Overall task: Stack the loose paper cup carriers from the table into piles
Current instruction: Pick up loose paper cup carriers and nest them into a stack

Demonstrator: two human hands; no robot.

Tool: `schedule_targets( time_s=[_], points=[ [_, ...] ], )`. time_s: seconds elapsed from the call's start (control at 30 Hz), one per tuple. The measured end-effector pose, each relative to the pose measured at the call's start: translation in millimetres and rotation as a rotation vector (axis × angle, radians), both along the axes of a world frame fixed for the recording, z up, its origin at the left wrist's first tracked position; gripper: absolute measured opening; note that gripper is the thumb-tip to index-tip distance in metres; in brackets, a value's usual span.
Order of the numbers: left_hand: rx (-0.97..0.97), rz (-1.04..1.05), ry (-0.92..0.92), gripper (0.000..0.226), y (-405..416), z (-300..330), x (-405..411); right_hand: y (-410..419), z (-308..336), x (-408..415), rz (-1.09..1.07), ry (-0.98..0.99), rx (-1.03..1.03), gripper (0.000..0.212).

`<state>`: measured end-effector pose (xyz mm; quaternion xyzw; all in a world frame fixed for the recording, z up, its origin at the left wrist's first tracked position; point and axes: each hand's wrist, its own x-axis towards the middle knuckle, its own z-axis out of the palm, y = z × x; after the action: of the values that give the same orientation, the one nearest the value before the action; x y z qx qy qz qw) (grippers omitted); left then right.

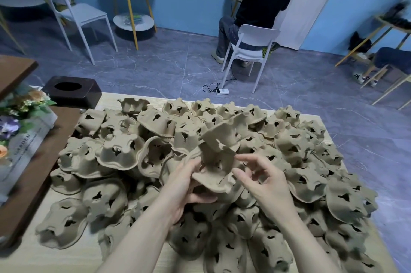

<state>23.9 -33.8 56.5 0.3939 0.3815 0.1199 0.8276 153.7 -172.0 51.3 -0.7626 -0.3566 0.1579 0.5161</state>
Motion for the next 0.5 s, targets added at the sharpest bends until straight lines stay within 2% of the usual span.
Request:
schedule_targets(
  time_s=[0.07,0.13,0.23,0.33,0.43,0.5],
  points=[
    [-0.015,-0.002,0.06,0.023,0,-5,-2,-4,-6,2,-0.032,0.002,-0.035,0.017],
    [-0.02,-0.003,0.113,0.022,-1,-10,-5,-6,-9,6,-0.121,0.01,-0.035,0.018],
    [-0.024,-0.009,0.125,0.02,-4,-15,-11,-2,-7,18,-0.216,0.006,-0.026,0.044],
    [-0.021,-0.019,0.126,0.02,-7,-17,-15,9,-4,34,-0.139,-0.108,-0.08,0.073],
    [-0.014,-0.01,0.124,0.021,-7,-16,-17,24,0,46,-0.137,-0.182,-0.148,0.071],
    [0.002,-0.001,0.103,0.02,-6,-14,-17,30,-1,54,-0.149,-0.254,-0.249,0.062]
  ],
)
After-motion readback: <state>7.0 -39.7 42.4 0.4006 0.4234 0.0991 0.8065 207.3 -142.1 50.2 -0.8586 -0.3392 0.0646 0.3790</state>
